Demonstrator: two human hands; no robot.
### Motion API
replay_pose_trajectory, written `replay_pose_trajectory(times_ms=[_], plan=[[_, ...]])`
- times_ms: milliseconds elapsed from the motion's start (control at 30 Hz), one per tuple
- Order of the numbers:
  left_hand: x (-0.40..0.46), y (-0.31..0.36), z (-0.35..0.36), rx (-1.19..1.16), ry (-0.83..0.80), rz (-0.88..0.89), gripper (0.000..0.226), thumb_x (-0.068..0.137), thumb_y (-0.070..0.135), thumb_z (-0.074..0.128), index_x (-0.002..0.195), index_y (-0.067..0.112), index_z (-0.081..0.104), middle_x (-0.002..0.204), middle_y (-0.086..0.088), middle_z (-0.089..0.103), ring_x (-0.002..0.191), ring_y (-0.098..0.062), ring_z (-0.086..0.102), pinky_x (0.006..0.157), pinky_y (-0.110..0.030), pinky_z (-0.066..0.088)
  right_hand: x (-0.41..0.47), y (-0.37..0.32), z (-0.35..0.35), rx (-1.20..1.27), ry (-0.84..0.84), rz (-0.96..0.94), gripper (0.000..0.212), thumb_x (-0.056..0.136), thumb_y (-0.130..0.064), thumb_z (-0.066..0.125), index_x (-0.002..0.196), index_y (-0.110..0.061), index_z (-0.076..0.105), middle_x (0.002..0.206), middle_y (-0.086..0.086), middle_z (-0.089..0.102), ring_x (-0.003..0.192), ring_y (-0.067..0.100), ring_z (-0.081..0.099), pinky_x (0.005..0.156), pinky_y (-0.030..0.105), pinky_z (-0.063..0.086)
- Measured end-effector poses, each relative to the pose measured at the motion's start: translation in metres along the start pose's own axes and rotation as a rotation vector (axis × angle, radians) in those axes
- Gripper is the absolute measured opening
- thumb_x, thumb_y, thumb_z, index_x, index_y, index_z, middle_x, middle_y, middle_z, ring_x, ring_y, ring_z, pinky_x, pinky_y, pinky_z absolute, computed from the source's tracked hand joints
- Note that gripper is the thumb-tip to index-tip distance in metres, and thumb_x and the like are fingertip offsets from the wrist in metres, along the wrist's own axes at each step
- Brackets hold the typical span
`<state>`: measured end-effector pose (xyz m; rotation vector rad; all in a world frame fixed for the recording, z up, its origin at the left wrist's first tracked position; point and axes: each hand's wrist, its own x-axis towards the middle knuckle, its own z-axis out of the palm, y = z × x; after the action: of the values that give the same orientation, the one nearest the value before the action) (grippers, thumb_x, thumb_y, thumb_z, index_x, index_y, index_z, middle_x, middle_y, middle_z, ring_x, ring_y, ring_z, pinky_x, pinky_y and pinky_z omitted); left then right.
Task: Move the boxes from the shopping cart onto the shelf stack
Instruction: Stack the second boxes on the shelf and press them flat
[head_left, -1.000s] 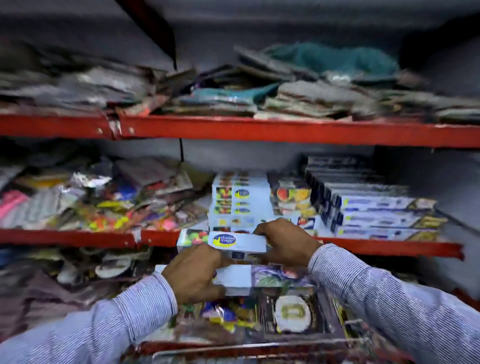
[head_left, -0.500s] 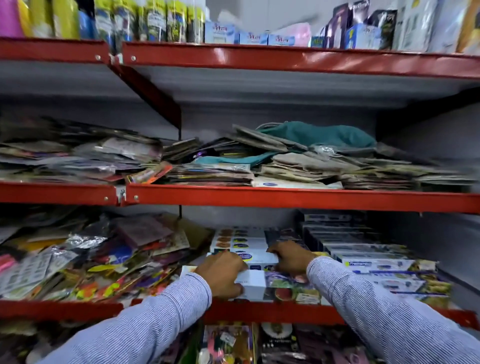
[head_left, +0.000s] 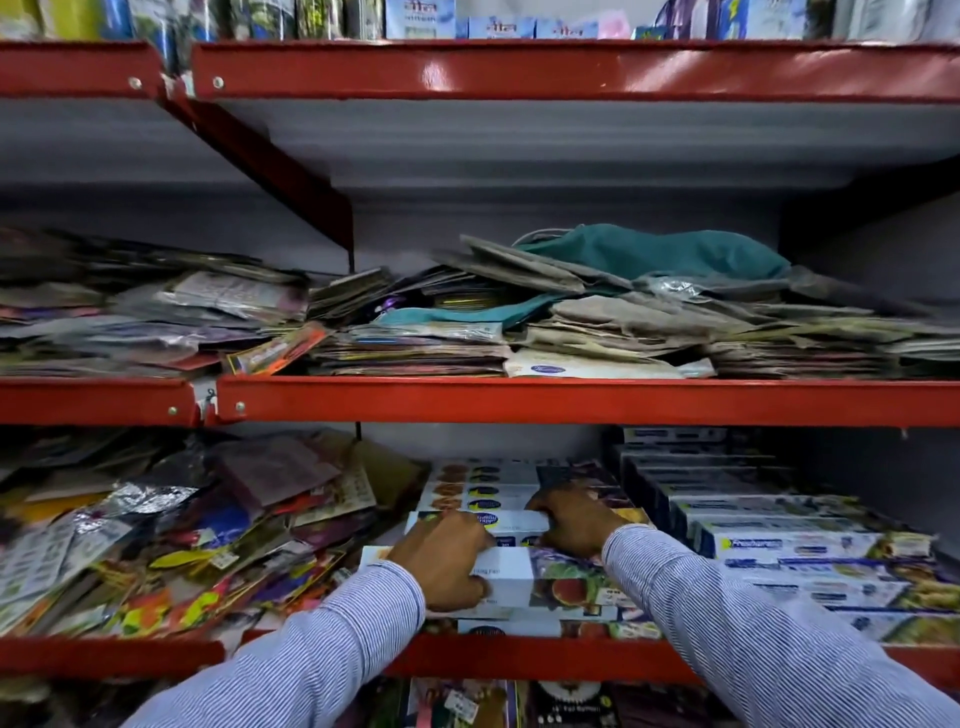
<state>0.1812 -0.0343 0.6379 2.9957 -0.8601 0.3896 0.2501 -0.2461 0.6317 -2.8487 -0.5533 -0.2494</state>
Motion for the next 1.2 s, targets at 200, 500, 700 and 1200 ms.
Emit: replay_pose_trajectory(times_ms=[200,500,700,1200], plan=[[0.004,-0.002,0.006,-0.04,-0.003,-0.005,0.038,0.079,0.038,0.07,0.105,0.009,0.07,0.099,-0.011,0.068,0.087,-0.028,0.064,0.073,-0.042,0.059,0.005,0.006,0.003,0.024,0.059,-0.019,0.037,0.073,-0.015,0.077,0.109,-0.012,0.072,0.114,0.008,0.073,0.105,0.025,0.067,0.088,0.027,0.049],[0.019,-0.003,0.009,-0.099,-0.002,-0.034,0.035,0.082,0.035,0.07,0.105,0.009,0.069,0.104,-0.013,0.068,0.094,-0.031,0.064,0.076,-0.043,0.058,0.01,0.015,-0.009,0.097,0.064,0.01,0.038,0.072,-0.019,0.082,0.103,0.0,0.072,0.112,0.015,0.073,0.103,0.023,0.069,0.093,0.037,0.054],[0.04,0.005,0.031,-0.132,0.065,-0.076,0.059,0.087,0.036,0.07,0.138,0.015,0.051,0.134,-0.007,0.05,0.12,-0.028,0.052,0.097,-0.04,0.049,0.004,0.023,-0.013,0.175,0.064,0.022,0.022,0.084,-0.018,0.071,0.101,-0.006,0.076,0.108,0.01,0.075,0.097,0.018,0.07,0.091,0.025,0.052],[0.019,0.012,0.089,0.056,0.381,-0.053,0.061,0.096,0.055,0.035,0.144,0.017,0.043,0.144,-0.007,0.052,0.134,-0.029,0.044,0.111,-0.051,0.037,-0.066,0.015,0.042,-0.197,0.288,-0.058,0.058,0.098,-0.054,0.021,0.138,-0.018,0.043,0.144,0.002,0.051,0.134,0.02,0.043,0.114,0.046,0.031]])
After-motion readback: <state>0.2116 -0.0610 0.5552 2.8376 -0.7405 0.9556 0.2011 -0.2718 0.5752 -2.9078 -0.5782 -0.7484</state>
